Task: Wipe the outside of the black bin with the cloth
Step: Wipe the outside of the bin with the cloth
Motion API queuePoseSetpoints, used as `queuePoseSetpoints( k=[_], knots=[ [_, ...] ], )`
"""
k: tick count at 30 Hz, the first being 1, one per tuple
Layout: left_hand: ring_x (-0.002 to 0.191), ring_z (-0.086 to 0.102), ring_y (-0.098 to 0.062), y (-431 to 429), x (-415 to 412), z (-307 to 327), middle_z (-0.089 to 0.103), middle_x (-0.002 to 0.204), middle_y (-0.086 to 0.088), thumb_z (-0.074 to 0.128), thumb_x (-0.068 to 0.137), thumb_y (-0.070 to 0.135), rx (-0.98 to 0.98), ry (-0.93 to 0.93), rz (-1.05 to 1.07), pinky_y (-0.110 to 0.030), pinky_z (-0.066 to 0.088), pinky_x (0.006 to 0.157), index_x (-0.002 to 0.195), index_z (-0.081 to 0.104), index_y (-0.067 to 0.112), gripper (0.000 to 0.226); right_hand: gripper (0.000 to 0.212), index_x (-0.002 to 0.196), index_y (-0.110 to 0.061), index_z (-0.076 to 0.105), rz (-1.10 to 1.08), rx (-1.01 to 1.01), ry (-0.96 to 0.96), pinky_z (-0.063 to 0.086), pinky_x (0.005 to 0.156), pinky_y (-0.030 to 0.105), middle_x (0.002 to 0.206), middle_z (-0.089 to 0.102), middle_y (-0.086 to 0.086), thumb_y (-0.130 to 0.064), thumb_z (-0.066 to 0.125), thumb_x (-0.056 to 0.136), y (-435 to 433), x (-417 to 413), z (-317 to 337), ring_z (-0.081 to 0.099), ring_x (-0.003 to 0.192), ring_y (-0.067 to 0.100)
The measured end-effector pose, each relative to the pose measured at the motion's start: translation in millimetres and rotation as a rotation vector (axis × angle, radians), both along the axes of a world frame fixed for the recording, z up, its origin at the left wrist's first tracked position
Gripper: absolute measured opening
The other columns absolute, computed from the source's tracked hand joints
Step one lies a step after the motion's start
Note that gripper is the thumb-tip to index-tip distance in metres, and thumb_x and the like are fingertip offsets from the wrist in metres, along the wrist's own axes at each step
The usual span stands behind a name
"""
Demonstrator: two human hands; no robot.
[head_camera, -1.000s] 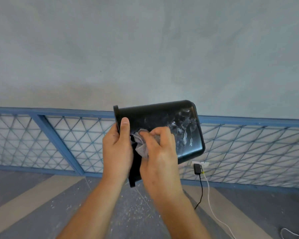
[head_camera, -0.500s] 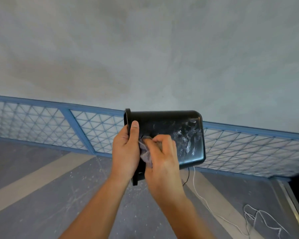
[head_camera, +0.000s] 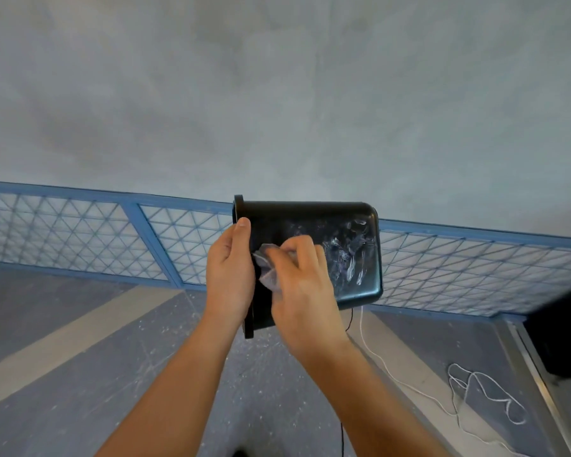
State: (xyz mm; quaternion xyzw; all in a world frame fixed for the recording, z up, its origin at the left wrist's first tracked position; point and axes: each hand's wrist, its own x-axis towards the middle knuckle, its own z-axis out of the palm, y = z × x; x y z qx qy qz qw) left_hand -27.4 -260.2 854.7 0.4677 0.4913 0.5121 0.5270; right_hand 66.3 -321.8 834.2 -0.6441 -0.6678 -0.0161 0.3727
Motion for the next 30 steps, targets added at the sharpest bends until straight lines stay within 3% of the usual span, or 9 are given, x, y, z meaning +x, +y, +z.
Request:
queuePoseSetpoints(
  k=[3, 6, 9, 11, 15, 17, 21, 25, 30],
  knots=[
    [0.088, 0.071, -0.034, -3.9, 6.1, 2.4, 0.072, 0.093, -0.023, 0.045, 0.110, 0.044, 0.062, 0.063, -0.020, -0.052, 0.057, 0.086, 0.100, 0.069, 0.000, 0.051, 0.039, 0.125, -0.003, 0.069, -0.084, 0.041, 0.039, 0.054, 0.076, 0.033, 0.117, 0.053, 0.011, 0.005, 0.071, 0.087, 10.0, 19.4, 10.5, 0.051, 0.097, 0.025],
    [0.082, 0.064, -0.029, -4.2, 12.0, 8.0, 0.064, 0.094, -0.032, 0.046, 0.102, 0.055, 0.089, 0.052, -0.029, -0.062, 0.054, 0.086, 0.098, 0.065, -0.002, 0.060, 0.040, 0.124, -0.001, 0.069, -0.133, 0.074, 0.022, 0.052, 0.078, 0.031, 0.116, 0.054, 0.013, 0.008, 0.071, 0.086, 31.0, 30.5, 24.7, 0.051, 0.098, 0.026],
    [0.074, 0.060, -0.029, -1.5, 15.0, 14.9, 0.063, 0.080, -0.024, 0.046, 0.108, 0.049, 0.097, 0.026, 0.005, -0.050, 0.053, 0.076, 0.085, 0.062, 0.004, 0.053, 0.032, 0.118, -0.003, 0.069, -0.054, 0.098, -0.051, 0.051, 0.077, 0.036, 0.114, 0.053, 0.013, 0.007, 0.068, 0.088, 19.8, 17.5, 19.1, 0.049, 0.095, 0.026],
    [0.078, 0.066, -0.034, 1.8, 13.4, 15.3, 0.069, 0.082, -0.019, 0.046, 0.110, 0.047, 0.073, 0.002, 0.012, -0.045, 0.056, 0.076, 0.087, 0.067, 0.006, 0.051, 0.024, 0.116, -0.002, 0.068, 0.031, 0.077, -0.078, 0.052, 0.074, 0.038, 0.114, 0.053, 0.012, 0.002, 0.063, 0.093, -4.5, 10.7, 6.0, 0.050, 0.097, 0.026],
    [0.074, 0.068, -0.006, -1.5, 8.5, 18.7, 0.070, 0.074, 0.006, 0.042, 0.111, 0.047, 0.078, 0.044, 0.003, -0.020, 0.054, 0.068, 0.087, 0.068, 0.018, 0.046, 0.031, 0.127, -0.003, 0.067, 0.012, 0.056, 0.027, 0.057, 0.081, 0.037, 0.118, 0.054, 0.010, -0.004, 0.062, 0.096, -14.8, 29.6, 4.7, 0.059, 0.105, 0.027],
    [0.079, 0.070, -0.008, -6.0, 9.1, 20.2, 0.073, 0.078, 0.005, 0.040, 0.112, 0.045, 0.099, 0.056, -0.025, -0.023, 0.055, 0.072, 0.091, 0.070, 0.016, 0.047, 0.039, 0.128, -0.003, 0.068, -0.087, 0.088, 0.049, 0.057, 0.081, 0.038, 0.118, 0.054, 0.011, 0.003, 0.070, 0.090, 2.1, 37.2, 18.0, 0.057, 0.103, 0.026],
    [0.079, 0.065, -0.025, -8.5, 5.5, 26.1, 0.069, 0.086, -0.021, 0.044, 0.108, 0.053, 0.117, 0.018, -0.003, -0.052, 0.056, 0.077, 0.101, 0.065, -0.005, 0.061, 0.038, 0.124, 0.000, 0.068, -0.040, 0.152, 0.003, 0.055, 0.075, 0.040, 0.114, 0.055, 0.016, 0.009, 0.069, 0.087, 4.1, 13.5, 30.2, 0.054, 0.097, 0.030],
    [0.084, 0.071, -0.019, -4.5, -4.3, 24.8, 0.074, 0.087, -0.007, 0.044, 0.109, 0.051, 0.132, 0.101, 0.054, -0.038, 0.059, 0.073, 0.094, 0.070, 0.012, 0.049, 0.036, 0.128, -0.001, 0.067, 0.047, 0.080, -0.035, 0.054, 0.074, 0.037, 0.114, 0.054, 0.011, 0.004, 0.066, 0.092, -37.2, -2.3, 11.9, 0.053, 0.099, 0.025],
    [0.087, 0.074, -0.019, -12.1, -6.3, 24.3, 0.076, 0.090, -0.006, 0.045, 0.110, 0.048, 0.168, 0.139, 0.047, -0.033, 0.061, 0.076, 0.099, 0.072, 0.017, 0.042, 0.041, 0.126, -0.001, 0.069, -0.083, 0.133, 0.023, 0.056, 0.076, 0.034, 0.115, 0.055, 0.012, 0.006, 0.071, 0.086, -17.1, 15.7, 27.2, 0.055, 0.099, 0.025]
  ],
)
